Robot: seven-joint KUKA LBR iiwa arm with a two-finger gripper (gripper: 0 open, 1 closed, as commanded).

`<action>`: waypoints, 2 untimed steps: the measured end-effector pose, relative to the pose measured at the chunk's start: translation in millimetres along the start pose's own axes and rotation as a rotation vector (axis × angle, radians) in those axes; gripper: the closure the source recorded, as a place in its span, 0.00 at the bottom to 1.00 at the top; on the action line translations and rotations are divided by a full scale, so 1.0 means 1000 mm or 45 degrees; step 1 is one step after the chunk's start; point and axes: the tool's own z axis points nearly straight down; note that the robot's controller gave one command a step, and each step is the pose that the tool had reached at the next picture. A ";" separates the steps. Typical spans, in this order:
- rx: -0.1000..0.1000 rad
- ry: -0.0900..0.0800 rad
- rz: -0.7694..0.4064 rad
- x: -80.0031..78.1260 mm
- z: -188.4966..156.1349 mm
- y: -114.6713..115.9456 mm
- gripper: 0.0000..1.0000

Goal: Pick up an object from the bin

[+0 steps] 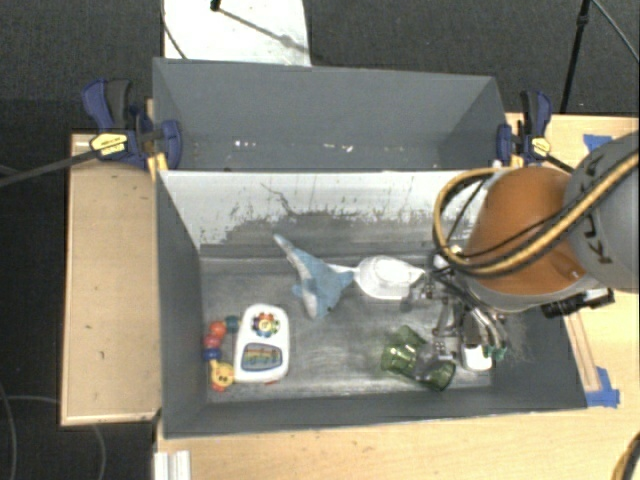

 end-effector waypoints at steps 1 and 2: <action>-0.005 -0.009 -0.165 -0.001 0.071 -0.010 0.00; -0.014 -0.010 -0.128 0.001 0.065 -0.012 1.00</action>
Offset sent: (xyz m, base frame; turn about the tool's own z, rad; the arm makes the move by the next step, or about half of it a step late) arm -0.0073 -0.0192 -0.0757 -0.0883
